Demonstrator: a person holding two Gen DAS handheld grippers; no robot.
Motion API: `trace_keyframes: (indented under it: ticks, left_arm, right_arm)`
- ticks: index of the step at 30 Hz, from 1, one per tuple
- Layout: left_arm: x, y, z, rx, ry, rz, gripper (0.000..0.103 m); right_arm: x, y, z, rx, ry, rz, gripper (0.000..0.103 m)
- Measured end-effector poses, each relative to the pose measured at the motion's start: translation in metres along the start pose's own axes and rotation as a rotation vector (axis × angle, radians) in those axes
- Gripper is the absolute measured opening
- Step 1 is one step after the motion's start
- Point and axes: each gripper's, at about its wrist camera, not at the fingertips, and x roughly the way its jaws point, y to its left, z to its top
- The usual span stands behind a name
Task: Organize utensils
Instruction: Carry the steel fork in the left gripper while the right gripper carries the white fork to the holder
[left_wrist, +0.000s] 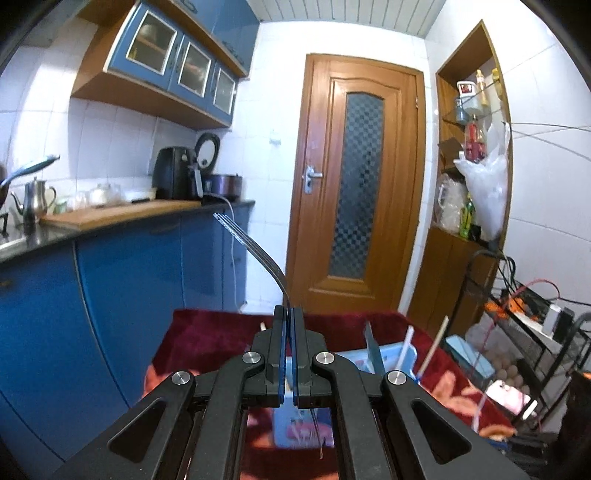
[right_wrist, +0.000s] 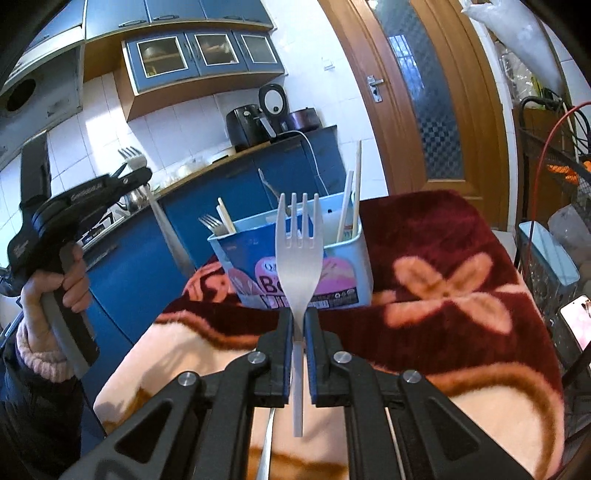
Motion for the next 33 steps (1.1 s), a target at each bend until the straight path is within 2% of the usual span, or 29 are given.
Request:
trace_keyframes:
  ticks: [8, 12, 20, 26, 33]
  left_arm:
    - [0.024, -0.003, 0.023, -0.002, -0.063, 0.033, 0.002]
    - [0.036, -0.005, 0.023, 0.011, -0.077, 0.047, 0.002]
    - [0.061, -0.005, 0.003, 0.018, -0.034, 0.051, 0.002]
    - [0.069, -0.007, -0.009, 0.022, -0.001, 0.025, 0.002]
    - [0.076, -0.008, -0.026, 0.013, 0.045, 0.006, 0.002]
  right_arm:
    - [0.000, -0.007, 0.002, 0.006, -0.017, -0.012, 0.008]
    - [-0.002, -0.012, 0.007, 0.009, -0.032, -0.021, 0.008]
    - [0.003, -0.013, 0.016, 0.011, -0.050, -0.044, 0.008]
    - [0.008, -0.010, 0.027, 0.000, -0.065, -0.051, 0.008]
    - [0.010, -0.008, 0.053, -0.022, -0.123, -0.073, 0.008]
